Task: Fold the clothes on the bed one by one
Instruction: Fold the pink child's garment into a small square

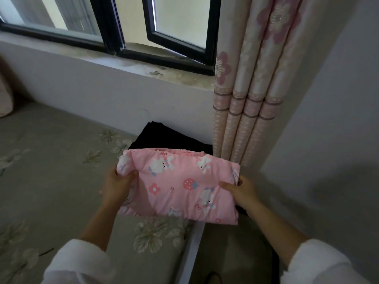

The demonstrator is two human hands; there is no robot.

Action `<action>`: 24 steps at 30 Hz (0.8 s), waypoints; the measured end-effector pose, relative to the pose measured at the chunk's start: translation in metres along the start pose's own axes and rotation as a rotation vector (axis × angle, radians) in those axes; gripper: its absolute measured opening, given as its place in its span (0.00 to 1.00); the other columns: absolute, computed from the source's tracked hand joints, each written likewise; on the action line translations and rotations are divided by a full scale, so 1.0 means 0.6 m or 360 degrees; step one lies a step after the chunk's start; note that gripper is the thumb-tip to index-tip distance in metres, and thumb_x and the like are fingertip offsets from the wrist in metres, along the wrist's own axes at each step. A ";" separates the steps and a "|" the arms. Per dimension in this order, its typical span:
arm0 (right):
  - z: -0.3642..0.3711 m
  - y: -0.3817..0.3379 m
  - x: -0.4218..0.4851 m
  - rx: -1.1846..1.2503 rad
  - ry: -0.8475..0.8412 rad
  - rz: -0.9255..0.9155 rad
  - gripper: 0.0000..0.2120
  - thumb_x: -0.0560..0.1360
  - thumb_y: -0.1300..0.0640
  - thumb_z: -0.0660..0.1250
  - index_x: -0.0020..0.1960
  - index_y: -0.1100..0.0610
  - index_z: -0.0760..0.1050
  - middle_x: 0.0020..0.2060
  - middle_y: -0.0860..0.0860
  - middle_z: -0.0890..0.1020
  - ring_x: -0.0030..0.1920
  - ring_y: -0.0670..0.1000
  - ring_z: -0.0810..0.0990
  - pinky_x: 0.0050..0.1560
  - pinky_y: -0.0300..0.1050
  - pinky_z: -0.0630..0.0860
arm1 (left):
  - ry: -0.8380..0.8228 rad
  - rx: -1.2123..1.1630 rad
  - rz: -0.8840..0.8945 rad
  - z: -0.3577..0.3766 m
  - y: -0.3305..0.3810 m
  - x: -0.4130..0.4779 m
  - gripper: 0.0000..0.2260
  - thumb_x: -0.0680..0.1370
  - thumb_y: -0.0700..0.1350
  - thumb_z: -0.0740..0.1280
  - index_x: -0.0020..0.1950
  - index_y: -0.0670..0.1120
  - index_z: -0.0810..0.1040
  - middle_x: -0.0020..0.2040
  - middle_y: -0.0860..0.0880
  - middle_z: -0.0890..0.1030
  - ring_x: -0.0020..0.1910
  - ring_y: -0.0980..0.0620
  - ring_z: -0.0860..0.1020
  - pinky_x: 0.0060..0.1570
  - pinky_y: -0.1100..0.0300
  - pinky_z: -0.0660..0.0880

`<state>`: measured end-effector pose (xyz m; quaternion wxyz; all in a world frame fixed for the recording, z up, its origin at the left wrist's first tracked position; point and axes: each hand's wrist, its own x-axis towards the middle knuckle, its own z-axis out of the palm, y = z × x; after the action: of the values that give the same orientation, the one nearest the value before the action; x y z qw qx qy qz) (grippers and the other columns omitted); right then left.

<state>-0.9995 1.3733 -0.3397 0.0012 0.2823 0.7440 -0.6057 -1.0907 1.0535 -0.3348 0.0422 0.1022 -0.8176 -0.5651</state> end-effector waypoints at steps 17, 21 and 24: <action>0.196 -0.050 0.350 -0.0206 0.0378 0.0245 0.23 0.75 0.45 0.66 0.60 0.62 0.76 0.56 0.60 0.80 0.57 0.61 0.78 0.60 0.58 0.74 | 0.0020 0.1104 0.0164 0.150 0.052 0.501 0.23 0.71 0.58 0.69 0.61 0.51 0.68 0.50 0.41 0.82 0.53 0.39 0.78 0.54 0.49 0.61; 0.220 -0.008 0.403 -0.0229 0.0464 0.0482 0.27 0.75 0.42 0.66 0.62 0.64 0.72 0.59 0.62 0.78 0.58 0.62 0.77 0.60 0.56 0.73 | -0.0191 0.1460 0.0172 0.215 -0.024 0.513 0.25 0.78 0.57 0.61 0.72 0.50 0.63 0.64 0.38 0.75 0.64 0.38 0.72 0.67 0.41 0.56; 0.222 -0.001 0.420 -0.0303 0.0416 0.0522 0.26 0.76 0.45 0.65 0.63 0.65 0.72 0.59 0.62 0.78 0.58 0.62 0.77 0.59 0.53 0.74 | -0.0189 0.1553 0.0376 0.238 -0.038 0.505 0.23 0.81 0.54 0.57 0.75 0.51 0.62 0.77 0.43 0.59 0.75 0.44 0.57 0.68 0.35 0.49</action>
<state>-1.2571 1.3590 -0.4614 0.0300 0.4741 0.7356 -0.4828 -1.4101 1.1111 -0.4211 0.0066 -0.0156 -0.9934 -0.1133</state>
